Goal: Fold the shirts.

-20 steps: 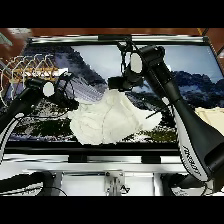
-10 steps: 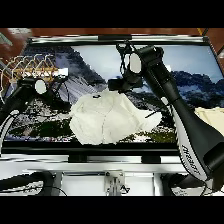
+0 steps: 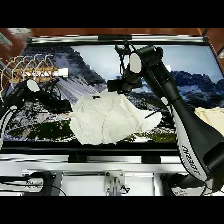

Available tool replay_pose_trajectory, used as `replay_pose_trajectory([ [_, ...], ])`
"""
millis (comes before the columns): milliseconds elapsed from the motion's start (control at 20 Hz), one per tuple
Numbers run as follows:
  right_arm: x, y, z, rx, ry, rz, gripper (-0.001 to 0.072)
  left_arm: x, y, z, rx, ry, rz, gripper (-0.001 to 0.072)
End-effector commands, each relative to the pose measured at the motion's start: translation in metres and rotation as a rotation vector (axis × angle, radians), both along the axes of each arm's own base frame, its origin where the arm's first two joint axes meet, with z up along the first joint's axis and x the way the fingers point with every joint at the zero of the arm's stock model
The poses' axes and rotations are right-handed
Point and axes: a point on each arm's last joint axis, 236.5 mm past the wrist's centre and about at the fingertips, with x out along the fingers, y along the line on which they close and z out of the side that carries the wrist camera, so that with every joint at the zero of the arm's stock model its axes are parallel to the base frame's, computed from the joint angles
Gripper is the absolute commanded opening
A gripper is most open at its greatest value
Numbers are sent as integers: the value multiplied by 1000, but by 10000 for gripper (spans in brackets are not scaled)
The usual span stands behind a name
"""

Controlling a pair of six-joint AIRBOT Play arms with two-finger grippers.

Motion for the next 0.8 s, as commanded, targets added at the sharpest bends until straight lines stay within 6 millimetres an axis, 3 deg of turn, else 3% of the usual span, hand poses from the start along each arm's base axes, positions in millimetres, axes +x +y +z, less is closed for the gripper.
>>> replay_pose_trajectory([
  [0,0,0,0,-1,-2,8,73,2,11,-4,-45,26,70,625],
  [200,1,1,1,1,-6,7,73,0,-15,-26,-176,51,91,622],
  [300,1,1,1,1,-5,7,73,9,-21,-38,-211,29,126,603],
  [400,1,1,1,1,-5,7,73,23,-22,-39,-226,-13,172,517],
  [450,1,1,1,1,-6,7,73,31,-29,-33,-268,-38,190,507],
  [500,1,1,1,2,-8,7,73,36,-37,-25,-316,-60,191,445],
  [600,7,0,3,-2,-36,13,73,46,-49,-11,-387,-109,181,125],
  [650,12,-5,4,-23,-59,6,73,49,-53,-2,-416,-139,160,108],
  [750,17,-16,13,-55,-104,-8,73,56,-61,38,-473,-246,81,79],
])
